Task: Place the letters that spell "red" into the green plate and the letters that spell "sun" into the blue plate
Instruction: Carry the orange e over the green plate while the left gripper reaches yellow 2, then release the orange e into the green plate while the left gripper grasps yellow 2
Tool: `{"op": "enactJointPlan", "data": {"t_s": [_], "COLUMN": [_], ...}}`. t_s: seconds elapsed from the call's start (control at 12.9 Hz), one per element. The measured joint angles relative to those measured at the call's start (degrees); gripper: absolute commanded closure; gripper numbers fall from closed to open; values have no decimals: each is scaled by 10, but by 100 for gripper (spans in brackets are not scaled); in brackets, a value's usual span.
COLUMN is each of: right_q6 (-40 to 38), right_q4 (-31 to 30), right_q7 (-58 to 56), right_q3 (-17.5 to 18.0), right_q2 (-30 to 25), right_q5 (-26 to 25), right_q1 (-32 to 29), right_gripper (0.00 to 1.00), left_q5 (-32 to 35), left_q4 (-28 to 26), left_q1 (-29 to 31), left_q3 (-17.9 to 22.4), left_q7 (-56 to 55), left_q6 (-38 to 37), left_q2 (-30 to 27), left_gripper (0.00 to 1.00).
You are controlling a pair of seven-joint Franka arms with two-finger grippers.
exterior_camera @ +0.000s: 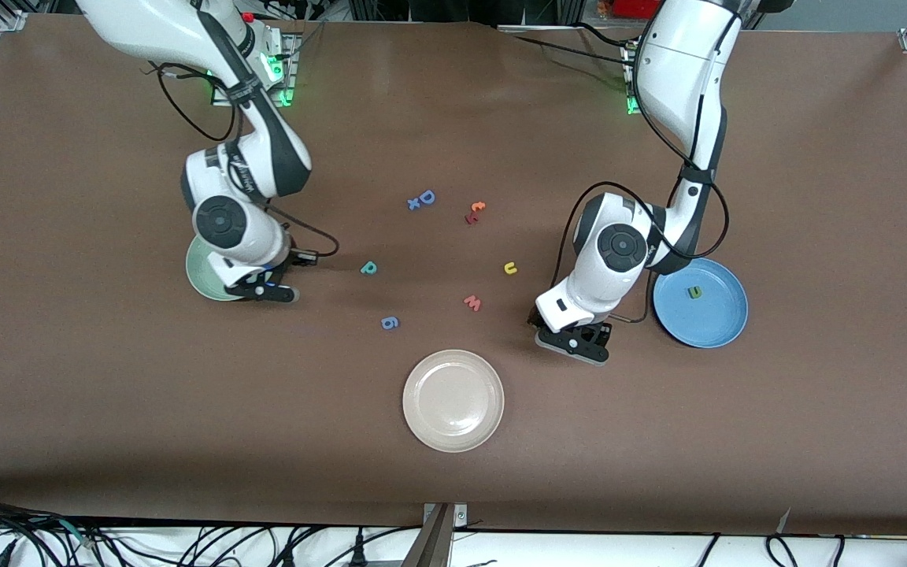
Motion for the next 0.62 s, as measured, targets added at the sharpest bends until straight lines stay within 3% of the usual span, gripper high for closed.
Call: {"op": "enactJointPlan", "data": {"t_s": [0.23,0.47,0.54,0.62], "right_q6": [-26,-24,-24,-24], "right_q4": [-11,-47,-59,-70], "right_q7": [-107,-134,-136,-139], "right_q3": [-60,-74,-74,-74], "right_q2": [1,3,4,4], "right_q5": [0,1,1,2], "right_q1": [-4,-10,-12,-13], "right_gripper": [78,78,72,36], "left_q5": [0,0,0,0], "left_q4": [20,23,24,24], "left_q1": [-11,-24,-27,-29], "left_q3": [11,12,12,13], "left_q7": [0,0,0,0], "left_q6": [-1,-1,-1,-4], "left_q2": [19,39,44,46], "left_gripper": [0,0,0,0]}}
